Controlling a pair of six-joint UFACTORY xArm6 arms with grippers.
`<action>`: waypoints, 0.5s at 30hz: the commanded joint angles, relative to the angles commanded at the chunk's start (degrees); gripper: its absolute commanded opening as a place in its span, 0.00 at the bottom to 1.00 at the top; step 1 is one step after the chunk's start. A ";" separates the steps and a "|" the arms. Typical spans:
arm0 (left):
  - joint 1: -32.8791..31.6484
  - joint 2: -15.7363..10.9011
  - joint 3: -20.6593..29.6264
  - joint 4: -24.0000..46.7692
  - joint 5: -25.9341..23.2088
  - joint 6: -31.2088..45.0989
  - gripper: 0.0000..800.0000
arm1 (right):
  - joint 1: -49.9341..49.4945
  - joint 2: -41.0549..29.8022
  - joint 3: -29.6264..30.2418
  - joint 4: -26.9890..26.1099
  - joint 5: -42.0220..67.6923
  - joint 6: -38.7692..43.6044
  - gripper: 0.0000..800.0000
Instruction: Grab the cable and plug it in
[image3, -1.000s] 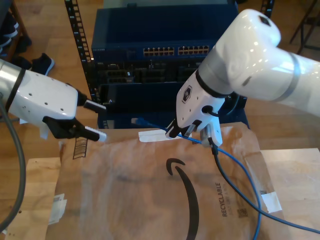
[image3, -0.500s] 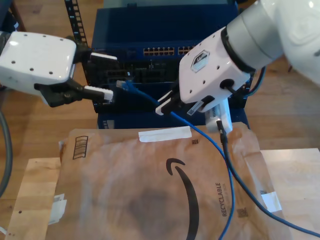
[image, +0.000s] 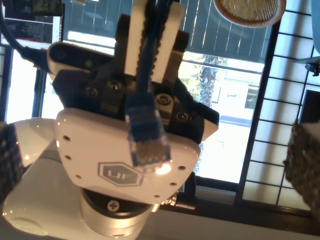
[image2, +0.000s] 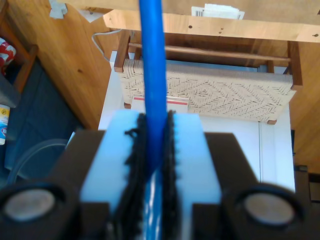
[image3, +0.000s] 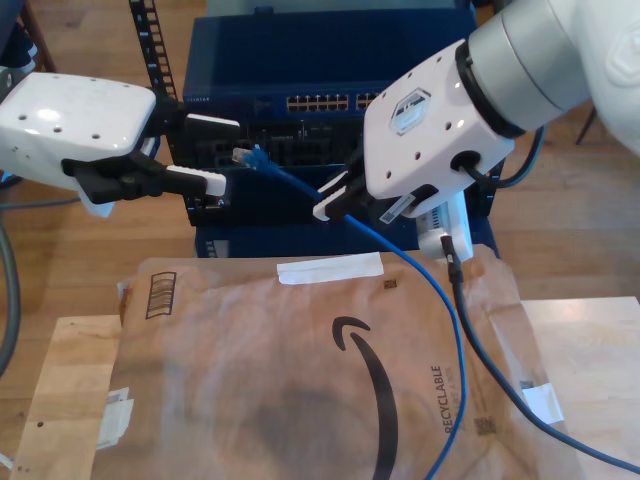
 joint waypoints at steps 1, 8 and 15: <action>0.00 -0.09 0.09 0.00 0.00 0.00 0.85 | 0.00 0.09 0.00 0.00 0.00 0.00 0.00; 0.00 0.00 0.26 0.35 0.97 -2.90 0.74 | 0.18 0.26 -0.26 0.00 -0.26 0.00 0.00; 0.00 0.18 0.18 0.26 2.02 -4.22 0.71 | 0.26 0.26 -0.18 0.00 -0.26 0.00 0.00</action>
